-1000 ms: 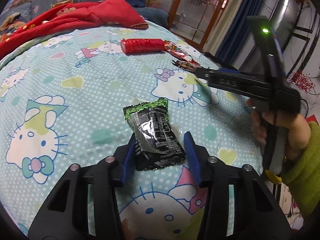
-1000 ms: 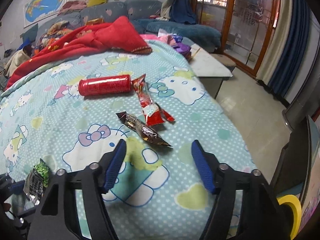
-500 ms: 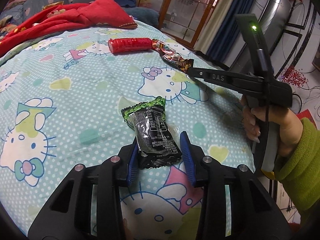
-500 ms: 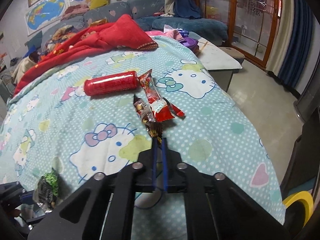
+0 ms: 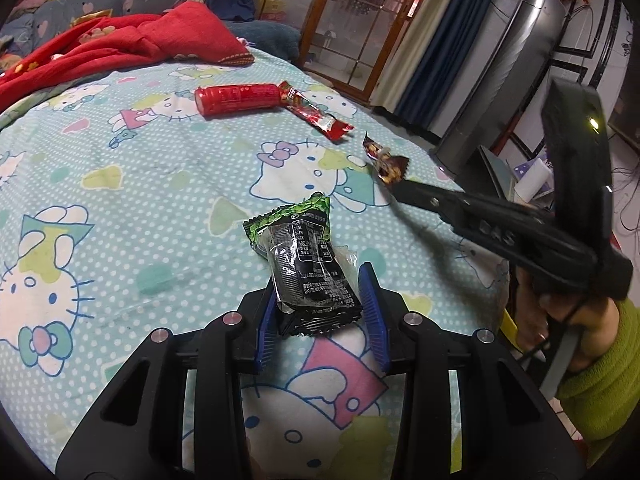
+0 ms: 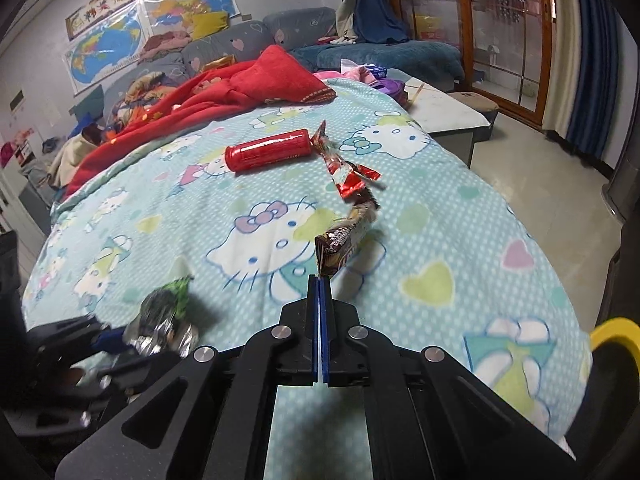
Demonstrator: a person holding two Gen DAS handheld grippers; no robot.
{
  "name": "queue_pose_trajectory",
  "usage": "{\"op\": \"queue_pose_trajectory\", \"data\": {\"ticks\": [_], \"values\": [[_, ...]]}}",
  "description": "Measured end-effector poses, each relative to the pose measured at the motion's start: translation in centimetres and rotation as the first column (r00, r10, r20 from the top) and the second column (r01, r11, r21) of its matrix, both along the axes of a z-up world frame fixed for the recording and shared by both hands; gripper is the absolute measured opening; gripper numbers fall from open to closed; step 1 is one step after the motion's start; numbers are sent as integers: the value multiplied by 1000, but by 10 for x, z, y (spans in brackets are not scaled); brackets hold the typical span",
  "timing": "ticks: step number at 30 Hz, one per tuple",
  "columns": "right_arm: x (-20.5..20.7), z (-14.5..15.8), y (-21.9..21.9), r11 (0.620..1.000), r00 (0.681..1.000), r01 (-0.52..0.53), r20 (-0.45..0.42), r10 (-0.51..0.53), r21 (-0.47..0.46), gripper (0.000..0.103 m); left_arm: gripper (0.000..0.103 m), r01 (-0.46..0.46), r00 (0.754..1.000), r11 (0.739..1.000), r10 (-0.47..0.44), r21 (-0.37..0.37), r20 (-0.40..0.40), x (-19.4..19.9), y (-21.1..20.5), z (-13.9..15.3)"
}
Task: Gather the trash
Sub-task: 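Carry the black and brown wrappers over the yellow-rimmed bin with both tools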
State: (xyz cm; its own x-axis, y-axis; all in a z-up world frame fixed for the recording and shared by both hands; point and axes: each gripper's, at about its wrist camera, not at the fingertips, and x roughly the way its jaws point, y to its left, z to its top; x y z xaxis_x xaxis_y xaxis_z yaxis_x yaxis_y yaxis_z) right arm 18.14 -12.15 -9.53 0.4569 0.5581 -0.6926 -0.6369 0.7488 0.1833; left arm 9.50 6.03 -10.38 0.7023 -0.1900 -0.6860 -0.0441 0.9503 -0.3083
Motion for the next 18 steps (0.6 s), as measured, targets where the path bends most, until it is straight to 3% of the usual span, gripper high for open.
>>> {"op": "queue_pose_trajectory", "data": {"ticks": [18], "values": [[-35,34,-78,992,989,119,88,-122,39,1,30,97,988,995,-98,16,118,-3,-40,36]]}}
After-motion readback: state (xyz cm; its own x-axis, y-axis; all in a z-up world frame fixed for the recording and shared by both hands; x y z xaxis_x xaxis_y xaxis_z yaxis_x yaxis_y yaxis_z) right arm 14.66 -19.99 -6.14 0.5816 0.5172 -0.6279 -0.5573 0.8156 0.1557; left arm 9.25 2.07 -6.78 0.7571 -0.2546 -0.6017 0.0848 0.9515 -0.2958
